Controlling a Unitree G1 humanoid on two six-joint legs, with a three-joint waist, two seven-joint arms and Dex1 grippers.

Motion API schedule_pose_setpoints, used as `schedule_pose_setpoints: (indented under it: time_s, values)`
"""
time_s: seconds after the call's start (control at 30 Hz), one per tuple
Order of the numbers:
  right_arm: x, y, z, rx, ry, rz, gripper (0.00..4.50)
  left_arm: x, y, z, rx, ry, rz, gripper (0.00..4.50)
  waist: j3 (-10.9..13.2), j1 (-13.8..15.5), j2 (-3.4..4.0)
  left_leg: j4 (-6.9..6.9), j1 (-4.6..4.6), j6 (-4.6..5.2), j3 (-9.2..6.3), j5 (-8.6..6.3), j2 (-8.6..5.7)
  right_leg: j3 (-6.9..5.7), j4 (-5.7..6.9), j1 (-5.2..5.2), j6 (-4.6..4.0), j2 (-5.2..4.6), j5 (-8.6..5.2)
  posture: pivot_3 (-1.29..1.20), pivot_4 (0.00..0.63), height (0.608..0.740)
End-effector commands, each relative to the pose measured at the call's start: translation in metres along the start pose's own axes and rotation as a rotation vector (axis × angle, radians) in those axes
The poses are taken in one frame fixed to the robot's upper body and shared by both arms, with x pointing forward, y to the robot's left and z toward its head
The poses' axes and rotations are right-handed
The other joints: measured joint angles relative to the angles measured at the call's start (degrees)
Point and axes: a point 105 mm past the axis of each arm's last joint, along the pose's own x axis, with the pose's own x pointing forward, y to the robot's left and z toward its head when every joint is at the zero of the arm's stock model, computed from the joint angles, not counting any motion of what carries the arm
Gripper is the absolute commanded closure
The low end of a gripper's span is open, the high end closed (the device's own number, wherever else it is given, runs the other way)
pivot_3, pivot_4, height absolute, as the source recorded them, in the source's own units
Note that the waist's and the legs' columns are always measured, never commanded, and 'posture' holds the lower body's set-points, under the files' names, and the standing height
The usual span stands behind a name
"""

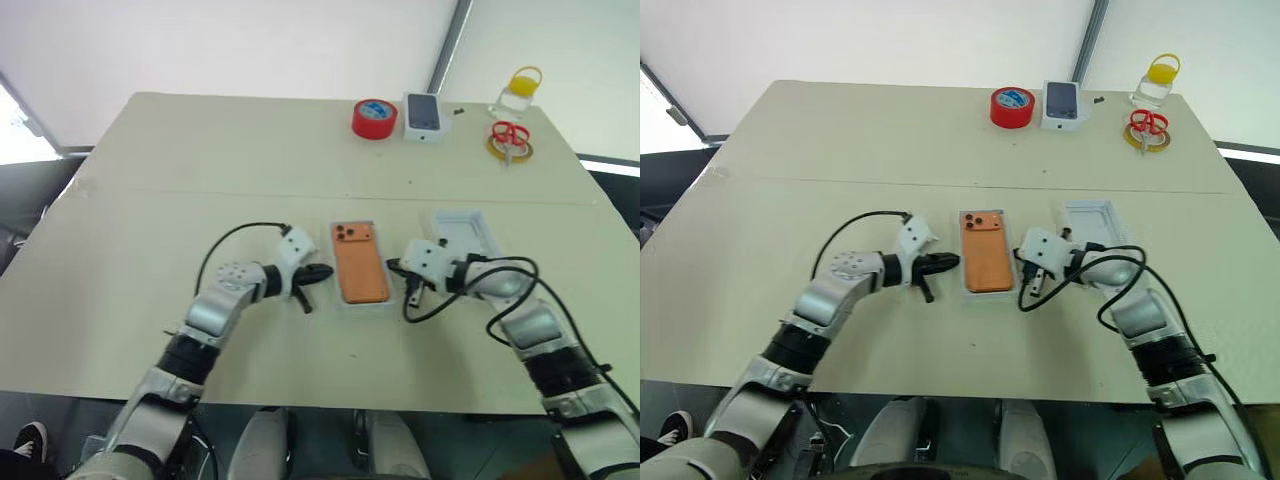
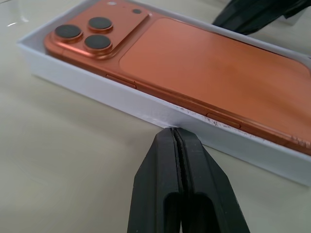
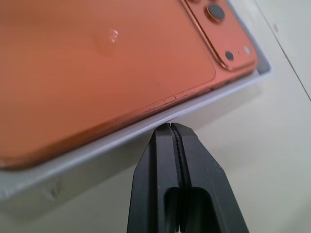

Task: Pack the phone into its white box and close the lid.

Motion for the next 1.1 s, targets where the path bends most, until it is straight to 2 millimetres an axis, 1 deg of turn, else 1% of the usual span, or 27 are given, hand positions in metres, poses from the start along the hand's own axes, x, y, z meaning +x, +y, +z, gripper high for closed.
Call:
schedule_pose_setpoints:
  time_s: [0.03, 0.13, 0.27, 0.37, 0.6, 0.7, 0.83, 0.93, 1.03, 1.1]
  values:
    - [-0.009, 0.008, 0.009, -0.065, -0.039, 0.043, 4.5, 0.031, -0.038, 0.026, 0.04, -0.064, -0.173, 4.43, -0.01, -0.29, 0.03, 0.02, -0.01, 0.05, 0.01, -0.03, -0.08, 0.01, -0.01, 0.0, 0.02, -0.08, 0.01, 0.0, 0.15, 0.739]
    - [-0.026, 0.008, -0.006, -0.076, 0.019, 0.047, 4.5, 0.039, -0.033, 0.025, 0.084, -0.047, -0.17, 4.43, -0.02, -0.45, 0.03, 0.02, -0.06, 0.13, -0.02, -0.07, -0.21, 0.01, -0.05, -0.01, 0.05, -0.16, 0.01, 0.0, 0.15, 0.739]
    - [-0.035, 0.005, -0.012, -0.072, 0.038, 0.024, 4.5, 0.042, -0.027, 0.024, 0.087, -0.037, -0.179, 4.43, -0.02, -0.66, 0.03, 0.02, -0.07, 0.14, -0.03, -0.08, -0.2, 0.01, -0.06, -0.03, 0.1, -0.16, -0.01, 0.0, 0.15, 0.739]
    - [-0.041, 0.001, -0.016, -0.072, 0.057, 0.002, 4.5, 0.04, -0.027, 0.022, 0.084, -0.04, -0.186, 4.43, -0.02, -0.62, 0.03, 0.02, -0.06, 0.14, -0.04, -0.08, -0.19, -0.01, -0.05, -0.03, 0.11, -0.16, -0.01, 0.0, 0.15, 0.739]
    - [-0.036, -0.005, -0.013, -0.083, 0.043, -0.02, 4.5, 0.033, -0.028, 0.021, 0.047, -0.067, -0.185, 4.43, -0.01, -0.74, 0.04, 0.02, -0.1, 0.14, -0.03, -0.08, -0.17, 0.0, -0.04, -0.1, 0.13, -0.16, -0.01, 0.0, 0.15, 0.739]
    - [-0.035, -0.004, -0.012, -0.08, 0.038, -0.004, 4.5, 0.031, -0.017, 0.017, 0.077, -0.045, -0.122, 4.43, -0.01, -0.73, 0.04, 0.02, -0.09, 0.14, -0.03, -0.08, -0.15, 0.0, -0.02, -0.1, 0.13, -0.15, -0.01, 0.0, 0.15, 0.739]
    - [-0.038, -0.006, -0.012, -0.099, 0.052, 0.002, 4.5, 0.027, -0.006, 0.015, 0.062, -0.046, -0.079, 4.43, -0.01, -0.75, 0.04, 0.02, -0.08, 0.14, -0.03, -0.08, -0.15, 0.0, -0.01, -0.1, 0.13, -0.15, -0.01, 0.0, 0.15, 0.739]
    - [-0.042, -0.015, -0.006, -0.084, 0.037, -0.011, 4.5, 0.023, 0.001, 0.016, 0.071, -0.057, -0.046, 4.43, -0.01, -0.83, 0.05, 0.02, -0.08, 0.14, -0.02, -0.08, -0.14, 0.0, 0.0, -0.11, 0.14, -0.14, 0.0, 0.0, 0.15, 0.739]
    - [-0.044, -0.027, 0.001, -0.047, 0.015, -0.049, 4.5, 0.017, 0.002, 0.019, 0.043, -0.086, -0.046, 4.43, 0.01, -1.01, 0.07, 0.02, -0.08, 0.14, 0.0, -0.08, -0.11, 0.0, 0.03, -0.14, 0.14, -0.13, 0.0, 0.0, 0.15, 0.739]
    - [-0.046, -0.03, 0.002, -0.029, 0.011, -0.056, 4.5, 0.013, 0.002, 0.022, 0.027, -0.101, -0.042, 4.43, 0.01, -1.08, 0.08, 0.02, -0.09, 0.14, 0.01, -0.08, -0.09, 0.0, 0.04, -0.17, 0.16, -0.12, 0.01, 0.0, 0.15, 0.739]
